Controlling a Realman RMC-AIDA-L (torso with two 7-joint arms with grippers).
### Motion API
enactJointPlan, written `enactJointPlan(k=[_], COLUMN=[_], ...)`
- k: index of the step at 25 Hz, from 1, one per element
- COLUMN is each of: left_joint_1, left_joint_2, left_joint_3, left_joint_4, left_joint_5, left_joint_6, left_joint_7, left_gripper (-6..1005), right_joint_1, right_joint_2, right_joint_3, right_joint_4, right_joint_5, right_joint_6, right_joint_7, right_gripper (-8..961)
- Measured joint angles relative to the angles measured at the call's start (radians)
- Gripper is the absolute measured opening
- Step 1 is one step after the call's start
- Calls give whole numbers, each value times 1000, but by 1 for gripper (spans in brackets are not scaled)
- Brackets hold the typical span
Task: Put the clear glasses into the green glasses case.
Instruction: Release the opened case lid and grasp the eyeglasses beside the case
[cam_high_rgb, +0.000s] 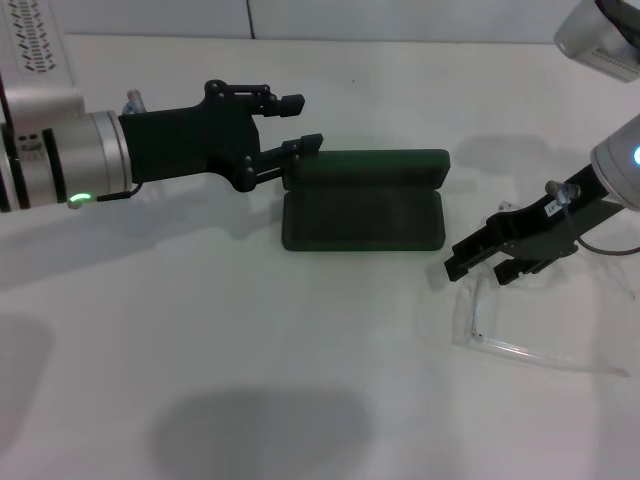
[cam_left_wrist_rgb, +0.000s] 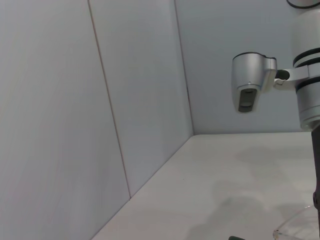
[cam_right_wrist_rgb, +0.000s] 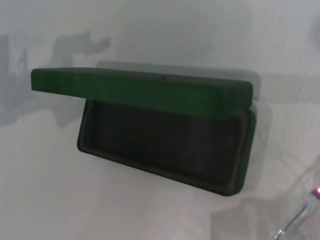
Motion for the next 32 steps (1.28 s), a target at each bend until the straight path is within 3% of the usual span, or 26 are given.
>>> enactJointPlan(k=[23, 28, 32], left_joint_1=[8, 6, 5], left_joint_2=[-2, -2, -2], left_joint_3=[0, 0, 0], left_joint_4=[2, 3, 4], left_joint_5=[2, 2, 2], left_joint_6=[3, 3, 2], left_joint_7=[2, 2, 2], left_gripper=[485, 486, 486], right_joint_1=[-14, -27, -33], right_joint_2=[-2, -1, 0], right_joint_3=[-10, -10, -11], right_joint_4=[29, 22, 18], right_joint_5=[32, 37, 45], right_joint_6=[40, 43, 47], right_joint_7=[-1, -2, -3], right_gripper=[783, 676, 533])
